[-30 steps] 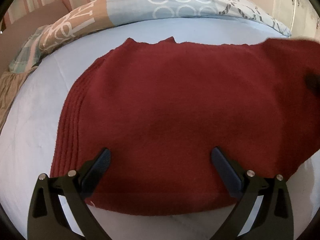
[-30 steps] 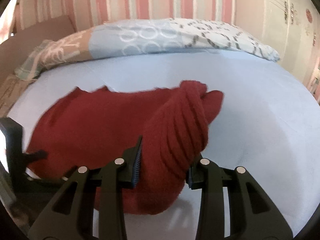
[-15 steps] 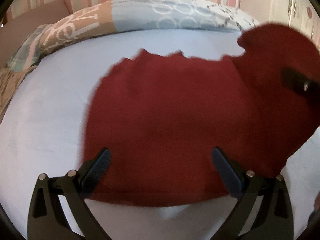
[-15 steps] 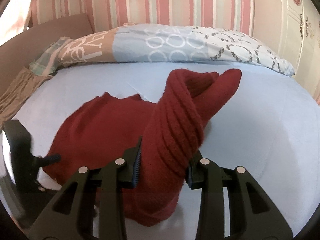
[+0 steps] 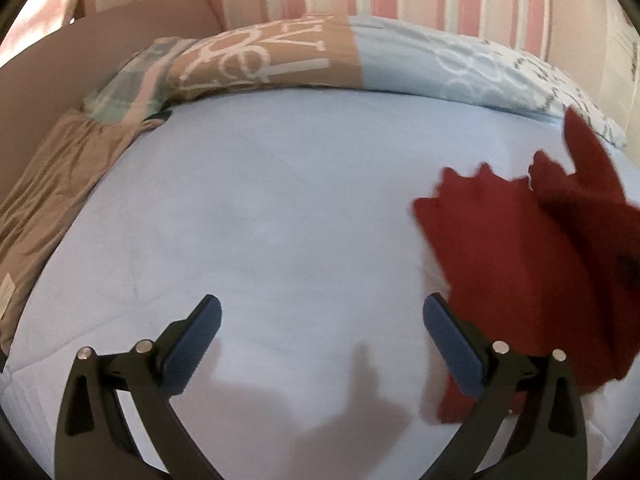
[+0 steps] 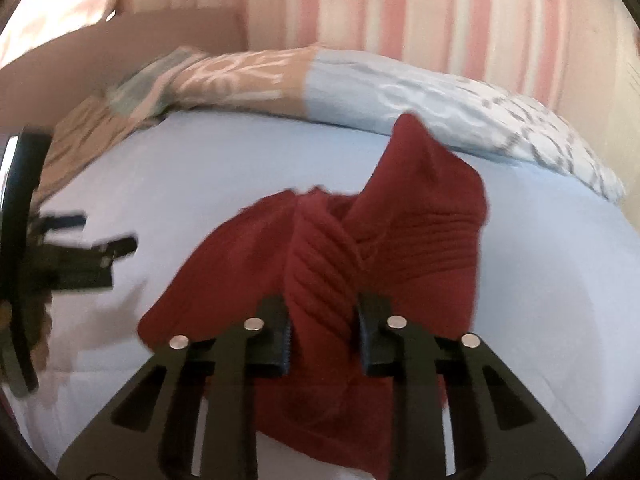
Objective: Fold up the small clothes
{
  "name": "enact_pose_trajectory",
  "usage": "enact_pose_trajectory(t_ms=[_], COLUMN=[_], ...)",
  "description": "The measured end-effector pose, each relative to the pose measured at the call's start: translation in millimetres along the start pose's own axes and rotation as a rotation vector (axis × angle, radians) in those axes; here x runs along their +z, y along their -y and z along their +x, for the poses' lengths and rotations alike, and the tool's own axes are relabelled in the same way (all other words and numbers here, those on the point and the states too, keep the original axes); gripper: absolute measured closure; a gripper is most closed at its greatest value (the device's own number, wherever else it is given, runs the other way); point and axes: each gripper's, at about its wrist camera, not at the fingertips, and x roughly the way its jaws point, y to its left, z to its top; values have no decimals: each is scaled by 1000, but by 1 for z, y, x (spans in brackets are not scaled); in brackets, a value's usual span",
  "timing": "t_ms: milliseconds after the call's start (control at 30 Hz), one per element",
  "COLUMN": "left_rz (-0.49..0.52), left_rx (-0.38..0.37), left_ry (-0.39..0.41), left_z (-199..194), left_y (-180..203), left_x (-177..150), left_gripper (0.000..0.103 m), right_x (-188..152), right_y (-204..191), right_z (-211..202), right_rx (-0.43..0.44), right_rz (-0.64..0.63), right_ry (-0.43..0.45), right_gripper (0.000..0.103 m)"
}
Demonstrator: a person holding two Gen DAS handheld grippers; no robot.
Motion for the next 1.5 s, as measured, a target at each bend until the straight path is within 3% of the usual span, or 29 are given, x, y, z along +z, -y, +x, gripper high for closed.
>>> enact_pose_trajectory(t_ms=[100, 200, 333, 533, 700, 833, 1100, 1333, 1500], left_rz=[-30, -39, -49, -66, -46, 18, -7, 20, 49], left_rx=[11, 25, 44, 45, 6, 4, -57, -107, -183], left_ry=[-3, 6, 0, -14, -12, -5, -31, -37, -10], left_z=[-2, -8, -9, -8, -12, -13, -4, 0, -19], left_y=[-21, -30, -42, -51, -39, -22, -12, 2, 20], left_x=[-4, -11, -17, -19, -17, -15, -11, -14, -13], left_gripper=[2, 2, 2, 2, 2, 2, 2, 2, 2], right_x=[-5, -13, -25, -23, -15, -11, -26, -52, -68], right_y=[-21, -56, -88, -89, -62, -38, 33, 57, 76], right_z=[8, 9, 29, 39, 6, -22, -26, -24, -20], right_rx=[19, 28, 47, 51, 192, 224, 77, -79, -136], right_rz=[-16, -132, -189, -192, -85, -16, 167, 249, 297], right_ry=[-37, -51, -114, -148, -117, -93, -68, -35, -49], right_gripper=[82, 82, 82, 81, 44, 42, 43, 43, 26])
